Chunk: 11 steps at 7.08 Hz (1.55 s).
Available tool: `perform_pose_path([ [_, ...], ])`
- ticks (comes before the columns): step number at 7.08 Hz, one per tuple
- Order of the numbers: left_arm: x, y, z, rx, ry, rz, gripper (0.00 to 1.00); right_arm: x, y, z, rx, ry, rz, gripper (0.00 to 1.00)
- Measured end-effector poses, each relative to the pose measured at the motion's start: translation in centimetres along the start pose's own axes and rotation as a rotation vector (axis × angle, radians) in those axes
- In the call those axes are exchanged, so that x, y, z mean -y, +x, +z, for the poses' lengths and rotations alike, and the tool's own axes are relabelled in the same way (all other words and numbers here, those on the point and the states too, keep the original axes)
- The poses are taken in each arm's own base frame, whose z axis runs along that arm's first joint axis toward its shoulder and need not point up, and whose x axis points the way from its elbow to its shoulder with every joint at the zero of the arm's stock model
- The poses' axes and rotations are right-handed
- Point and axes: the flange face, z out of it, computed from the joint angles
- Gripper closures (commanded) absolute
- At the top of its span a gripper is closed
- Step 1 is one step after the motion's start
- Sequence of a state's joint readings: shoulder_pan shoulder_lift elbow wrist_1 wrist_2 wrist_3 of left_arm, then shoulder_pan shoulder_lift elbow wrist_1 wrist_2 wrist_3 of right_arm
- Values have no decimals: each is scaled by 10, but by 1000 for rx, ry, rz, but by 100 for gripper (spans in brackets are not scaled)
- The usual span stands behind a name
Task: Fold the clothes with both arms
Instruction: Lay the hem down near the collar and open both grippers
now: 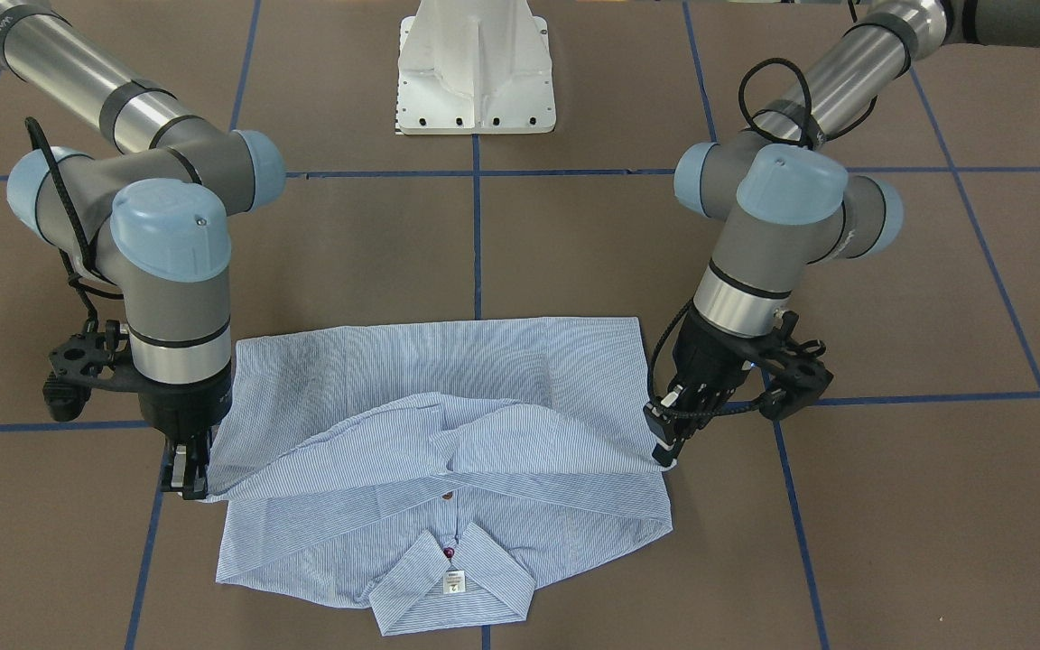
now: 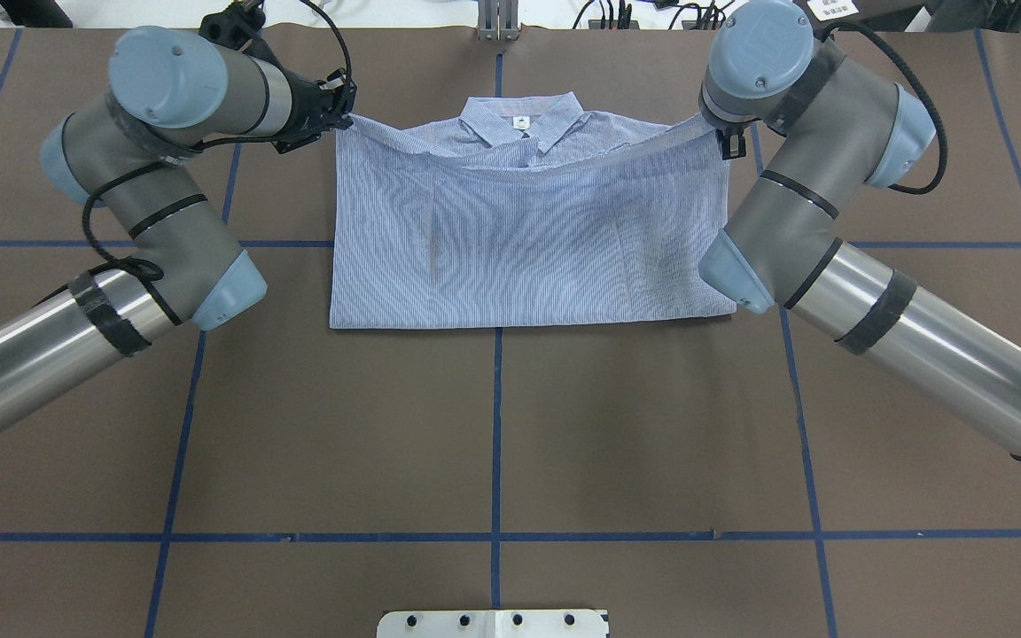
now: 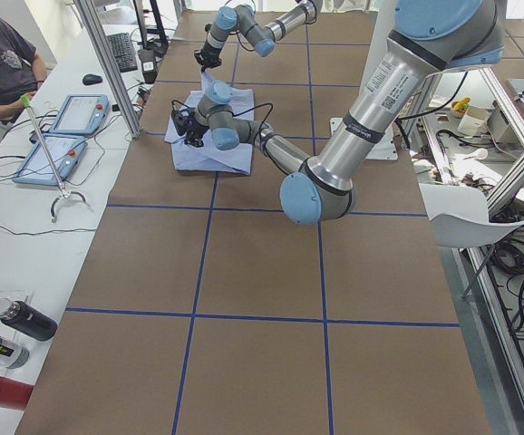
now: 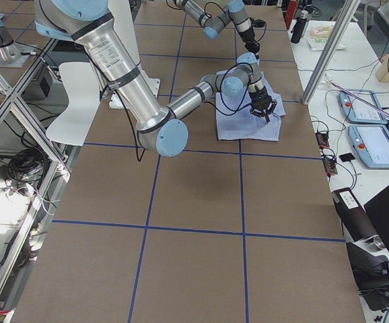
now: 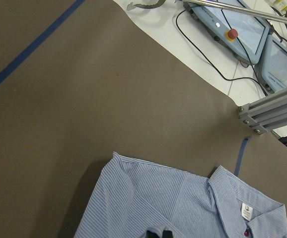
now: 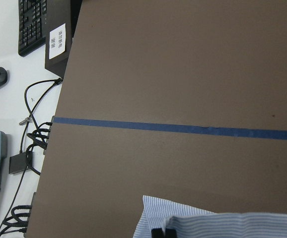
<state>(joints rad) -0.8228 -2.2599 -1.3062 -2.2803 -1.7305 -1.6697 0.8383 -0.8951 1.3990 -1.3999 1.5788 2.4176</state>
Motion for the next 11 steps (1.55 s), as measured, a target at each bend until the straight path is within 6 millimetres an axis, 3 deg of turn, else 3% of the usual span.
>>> perform_pose_path([
  [1,5,3,25,-2,22,1,100,-6,3,20,-8,0,-8,100],
  [3,10,-5,54,32,37,21,100,-21,14,39,-10,-26,-30,100],
  [4,12,-14,63,55,39,31,88,-26,15,43,-12,-33,-38,100],
  [5,14,-24,72,79,41,53,47,-32,15,47,-19,-33,-46,80],
  [6,16,-30,76,93,48,89,6,-35,13,49,-21,-30,-49,39],
  [7,21,-33,77,100,66,137,0,-33,7,49,-17,-26,-54,30],
  [9,38,-33,71,101,94,212,0,-19,-16,42,0,-23,-54,34],
  [10,41,-29,60,82,97,223,0,-13,-21,38,-1,-31,-51,34],
  [11,39,-34,41,53,83,230,0,-13,-12,32,-14,-61,-57,34],
])
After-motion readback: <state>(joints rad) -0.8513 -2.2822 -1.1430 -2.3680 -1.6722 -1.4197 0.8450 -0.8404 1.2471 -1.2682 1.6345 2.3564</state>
